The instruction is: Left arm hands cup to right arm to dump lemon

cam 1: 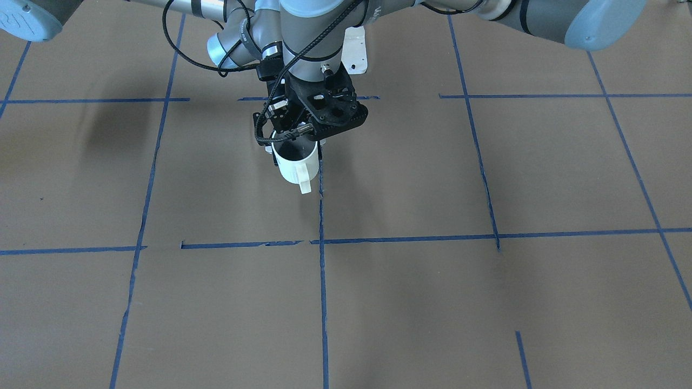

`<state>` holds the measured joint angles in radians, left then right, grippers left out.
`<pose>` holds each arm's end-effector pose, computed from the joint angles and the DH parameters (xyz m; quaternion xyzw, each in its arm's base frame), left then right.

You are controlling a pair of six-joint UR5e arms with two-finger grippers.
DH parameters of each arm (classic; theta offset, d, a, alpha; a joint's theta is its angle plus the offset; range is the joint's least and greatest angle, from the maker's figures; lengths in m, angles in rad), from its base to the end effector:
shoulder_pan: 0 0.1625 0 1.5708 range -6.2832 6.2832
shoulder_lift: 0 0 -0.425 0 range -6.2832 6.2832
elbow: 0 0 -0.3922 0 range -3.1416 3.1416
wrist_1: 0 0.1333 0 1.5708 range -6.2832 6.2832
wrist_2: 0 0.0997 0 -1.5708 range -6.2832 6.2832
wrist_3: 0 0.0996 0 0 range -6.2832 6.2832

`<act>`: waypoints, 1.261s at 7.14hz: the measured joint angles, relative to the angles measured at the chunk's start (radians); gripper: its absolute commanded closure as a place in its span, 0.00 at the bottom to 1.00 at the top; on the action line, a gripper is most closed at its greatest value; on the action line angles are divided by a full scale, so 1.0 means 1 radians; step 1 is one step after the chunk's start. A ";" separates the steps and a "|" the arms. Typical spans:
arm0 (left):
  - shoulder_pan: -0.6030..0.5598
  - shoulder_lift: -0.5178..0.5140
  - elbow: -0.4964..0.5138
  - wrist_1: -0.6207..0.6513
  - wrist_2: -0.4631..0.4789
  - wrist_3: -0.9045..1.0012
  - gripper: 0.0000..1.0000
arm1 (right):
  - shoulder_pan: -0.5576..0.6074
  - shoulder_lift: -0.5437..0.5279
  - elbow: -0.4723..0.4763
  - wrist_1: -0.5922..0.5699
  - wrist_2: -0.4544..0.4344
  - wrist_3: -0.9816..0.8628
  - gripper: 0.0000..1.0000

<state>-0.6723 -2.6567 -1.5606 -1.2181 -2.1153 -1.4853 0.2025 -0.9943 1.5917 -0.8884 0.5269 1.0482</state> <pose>0.4917 -0.4958 0.0134 -0.1077 0.4095 -0.1695 0.8899 -0.5755 -0.3421 0.2171 0.5575 -0.3421 0.1831 0.7339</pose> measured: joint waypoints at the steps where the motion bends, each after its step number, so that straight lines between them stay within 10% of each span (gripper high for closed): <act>1: 0.000 0.002 0.004 -0.001 0.002 0.001 0.44 | 0.000 -0.001 0.002 0.000 -0.002 0.000 0.60; 3: -0.001 0.005 0.009 -0.003 0.004 0.002 0.94 | 0.000 -0.005 0.009 0.000 -0.004 -0.001 0.57; 6: -0.001 0.007 0.011 -0.003 0.004 0.002 1.00 | -0.002 -0.007 0.012 -0.001 -0.003 -0.003 0.00; 9: -0.003 0.004 -0.001 -0.003 0.005 0.002 1.00 | -0.020 -0.012 0.004 -0.003 -0.002 -0.002 0.00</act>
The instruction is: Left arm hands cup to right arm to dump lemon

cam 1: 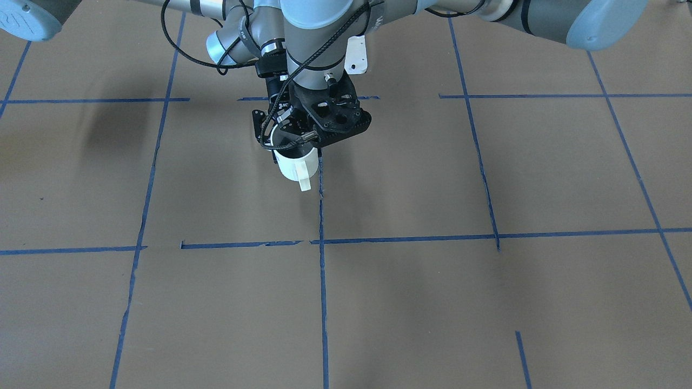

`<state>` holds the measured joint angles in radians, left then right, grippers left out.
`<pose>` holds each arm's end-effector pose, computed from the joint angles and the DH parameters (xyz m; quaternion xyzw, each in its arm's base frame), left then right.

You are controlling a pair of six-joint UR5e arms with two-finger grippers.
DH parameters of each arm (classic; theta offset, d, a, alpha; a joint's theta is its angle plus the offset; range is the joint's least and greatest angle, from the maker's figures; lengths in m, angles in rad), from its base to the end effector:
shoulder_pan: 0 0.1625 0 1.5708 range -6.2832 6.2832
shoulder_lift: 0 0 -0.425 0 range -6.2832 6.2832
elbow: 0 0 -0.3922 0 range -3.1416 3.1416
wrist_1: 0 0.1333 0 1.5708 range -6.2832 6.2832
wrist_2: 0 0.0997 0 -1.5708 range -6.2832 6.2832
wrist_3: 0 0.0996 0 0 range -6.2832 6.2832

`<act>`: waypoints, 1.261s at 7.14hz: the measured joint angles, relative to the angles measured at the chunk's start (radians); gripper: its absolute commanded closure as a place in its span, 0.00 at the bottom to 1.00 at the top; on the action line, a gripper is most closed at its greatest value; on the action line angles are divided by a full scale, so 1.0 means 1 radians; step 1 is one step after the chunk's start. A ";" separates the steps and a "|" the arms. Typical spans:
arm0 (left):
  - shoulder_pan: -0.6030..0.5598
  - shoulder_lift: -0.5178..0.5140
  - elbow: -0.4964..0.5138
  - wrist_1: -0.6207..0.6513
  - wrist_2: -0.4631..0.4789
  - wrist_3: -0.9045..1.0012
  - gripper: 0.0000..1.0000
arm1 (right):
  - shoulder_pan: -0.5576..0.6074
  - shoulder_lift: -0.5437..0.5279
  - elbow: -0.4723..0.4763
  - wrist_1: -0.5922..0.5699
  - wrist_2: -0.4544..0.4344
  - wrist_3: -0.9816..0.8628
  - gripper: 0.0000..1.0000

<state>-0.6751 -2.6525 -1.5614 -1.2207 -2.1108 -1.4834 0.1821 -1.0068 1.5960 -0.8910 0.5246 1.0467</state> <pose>0.4904 -0.4978 0.0159 -0.1049 0.4089 -0.1709 0.8903 -0.5804 -0.3301 0.2234 0.5551 -0.3427 0.1731 0.7379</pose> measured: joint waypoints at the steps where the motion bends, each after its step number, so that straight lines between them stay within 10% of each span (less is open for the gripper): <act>1: -0.002 -0.002 -0.005 0.000 0.001 0.000 1.00 | -0.008 -0.005 -0.009 0.000 0.000 0.002 0.00; 5: -0.086 0.072 -0.147 0.005 -0.003 0.025 1.00 | -0.002 -0.036 -0.017 0.003 0.052 -0.002 0.00; 9: -0.197 0.511 -0.479 -0.006 -0.005 0.467 1.00 | 0.192 -0.210 0.187 -0.003 0.444 -0.027 0.00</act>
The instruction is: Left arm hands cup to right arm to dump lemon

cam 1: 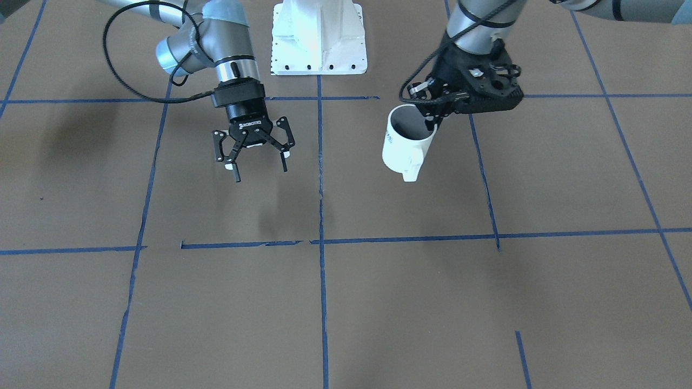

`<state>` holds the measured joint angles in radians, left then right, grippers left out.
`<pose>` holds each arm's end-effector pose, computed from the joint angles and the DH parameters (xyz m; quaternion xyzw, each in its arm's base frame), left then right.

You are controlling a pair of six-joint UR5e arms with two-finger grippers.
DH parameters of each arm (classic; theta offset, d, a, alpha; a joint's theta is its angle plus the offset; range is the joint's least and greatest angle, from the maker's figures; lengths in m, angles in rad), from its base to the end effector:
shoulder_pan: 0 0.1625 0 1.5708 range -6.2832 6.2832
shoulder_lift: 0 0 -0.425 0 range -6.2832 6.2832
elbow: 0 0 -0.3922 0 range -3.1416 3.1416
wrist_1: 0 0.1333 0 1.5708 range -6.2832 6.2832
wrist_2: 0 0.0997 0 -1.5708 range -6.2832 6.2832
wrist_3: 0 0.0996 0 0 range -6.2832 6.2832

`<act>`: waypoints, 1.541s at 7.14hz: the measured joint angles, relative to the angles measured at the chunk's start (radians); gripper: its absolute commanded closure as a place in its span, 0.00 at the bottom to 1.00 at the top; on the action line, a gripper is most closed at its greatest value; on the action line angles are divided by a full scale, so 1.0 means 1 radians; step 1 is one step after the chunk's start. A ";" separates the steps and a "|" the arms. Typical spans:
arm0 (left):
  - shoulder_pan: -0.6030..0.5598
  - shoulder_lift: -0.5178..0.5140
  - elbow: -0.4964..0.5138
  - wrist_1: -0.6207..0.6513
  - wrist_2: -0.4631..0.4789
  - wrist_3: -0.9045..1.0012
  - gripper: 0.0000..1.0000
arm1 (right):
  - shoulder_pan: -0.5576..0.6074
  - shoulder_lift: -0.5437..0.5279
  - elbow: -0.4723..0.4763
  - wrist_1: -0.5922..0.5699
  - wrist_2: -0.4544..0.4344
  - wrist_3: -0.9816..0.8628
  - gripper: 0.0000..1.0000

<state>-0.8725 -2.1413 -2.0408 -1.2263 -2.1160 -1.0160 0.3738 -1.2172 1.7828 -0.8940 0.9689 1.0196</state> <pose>0.2969 -0.4807 0.1833 0.0237 0.4140 -0.0525 0.9085 -0.4783 -0.3914 0.2831 0.4637 -0.3899 0.1030 0.7889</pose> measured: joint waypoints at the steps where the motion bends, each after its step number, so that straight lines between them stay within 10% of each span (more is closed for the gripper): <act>1: -0.050 0.109 -0.023 -0.037 -0.003 0.130 1.00 | 0.085 -0.069 0.067 -0.004 0.149 -0.001 0.00; 4: -0.193 0.392 0.024 -0.211 -0.063 0.452 1.00 | 0.525 -0.128 0.146 -0.185 0.780 -0.113 0.00; 7: -0.292 0.537 0.202 -0.417 -0.166 0.647 1.00 | 0.844 -0.117 0.149 -0.535 1.203 -0.503 0.00; 11: -0.310 0.575 0.279 -0.466 -0.224 0.558 0.97 | 0.964 -0.120 0.151 -0.850 1.376 -0.822 0.00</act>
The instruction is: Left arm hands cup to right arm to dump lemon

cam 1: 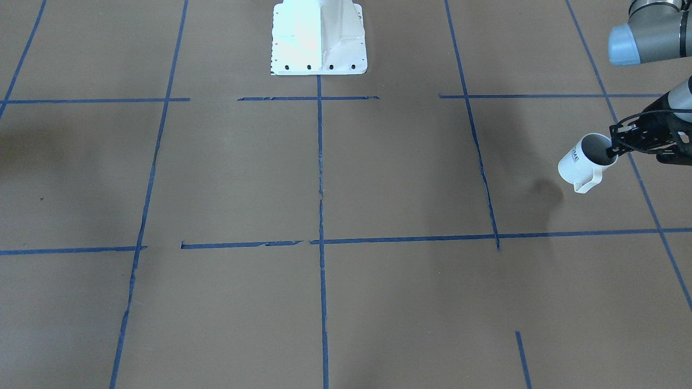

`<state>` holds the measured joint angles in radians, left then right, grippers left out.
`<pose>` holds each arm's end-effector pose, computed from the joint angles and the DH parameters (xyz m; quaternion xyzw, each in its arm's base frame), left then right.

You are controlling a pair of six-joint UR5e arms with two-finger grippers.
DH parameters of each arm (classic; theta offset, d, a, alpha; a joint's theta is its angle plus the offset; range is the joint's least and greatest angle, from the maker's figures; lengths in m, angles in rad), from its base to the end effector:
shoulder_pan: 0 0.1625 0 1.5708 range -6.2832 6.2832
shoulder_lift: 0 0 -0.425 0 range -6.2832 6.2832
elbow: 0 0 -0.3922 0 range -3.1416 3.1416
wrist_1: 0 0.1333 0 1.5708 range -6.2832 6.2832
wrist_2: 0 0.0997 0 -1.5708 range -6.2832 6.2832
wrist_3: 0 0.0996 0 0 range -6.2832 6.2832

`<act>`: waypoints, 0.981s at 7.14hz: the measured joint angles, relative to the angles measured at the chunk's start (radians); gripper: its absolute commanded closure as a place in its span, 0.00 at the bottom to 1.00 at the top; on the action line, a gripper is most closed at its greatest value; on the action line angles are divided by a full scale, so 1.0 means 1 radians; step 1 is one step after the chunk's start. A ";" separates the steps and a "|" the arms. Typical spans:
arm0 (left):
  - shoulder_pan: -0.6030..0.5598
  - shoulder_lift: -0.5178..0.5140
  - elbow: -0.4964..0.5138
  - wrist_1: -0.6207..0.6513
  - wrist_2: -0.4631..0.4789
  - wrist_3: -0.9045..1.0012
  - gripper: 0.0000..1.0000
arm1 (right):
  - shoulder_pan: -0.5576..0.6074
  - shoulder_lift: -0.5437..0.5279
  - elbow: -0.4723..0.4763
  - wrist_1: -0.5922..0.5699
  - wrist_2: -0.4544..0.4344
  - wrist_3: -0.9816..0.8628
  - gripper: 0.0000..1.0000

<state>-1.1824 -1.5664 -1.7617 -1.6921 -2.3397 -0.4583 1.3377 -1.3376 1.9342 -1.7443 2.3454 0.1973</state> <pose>0.1302 -0.4872 0.5528 -0.0227 0.3963 0.0255 0.9175 -0.0635 -0.5428 0.3796 0.1111 -0.4023 -0.0955 0.9037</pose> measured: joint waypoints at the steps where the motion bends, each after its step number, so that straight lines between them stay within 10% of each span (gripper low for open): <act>1: 0.002 0.001 0.006 -0.001 0.000 -0.014 0.95 | -0.001 0.000 -0.002 -0.006 -0.002 -0.006 0.00; 4: 0.049 -0.001 0.021 -0.002 -0.001 -0.029 0.73 | -0.015 0.004 -0.008 -0.009 -0.004 -0.008 0.00; 5: 0.064 -0.003 0.029 -0.002 -0.001 -0.032 0.06 | -0.019 0.005 -0.008 -0.009 -0.003 -0.007 0.00; 7: 0.074 -0.003 0.034 -0.002 -0.001 -0.037 0.00 | -0.022 0.007 -0.008 -0.009 -0.002 -0.004 0.00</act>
<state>-1.1079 -1.5689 -1.7281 -1.6942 -2.3412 -0.4957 1.3154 -1.3302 1.9265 -1.7534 2.3437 0.1934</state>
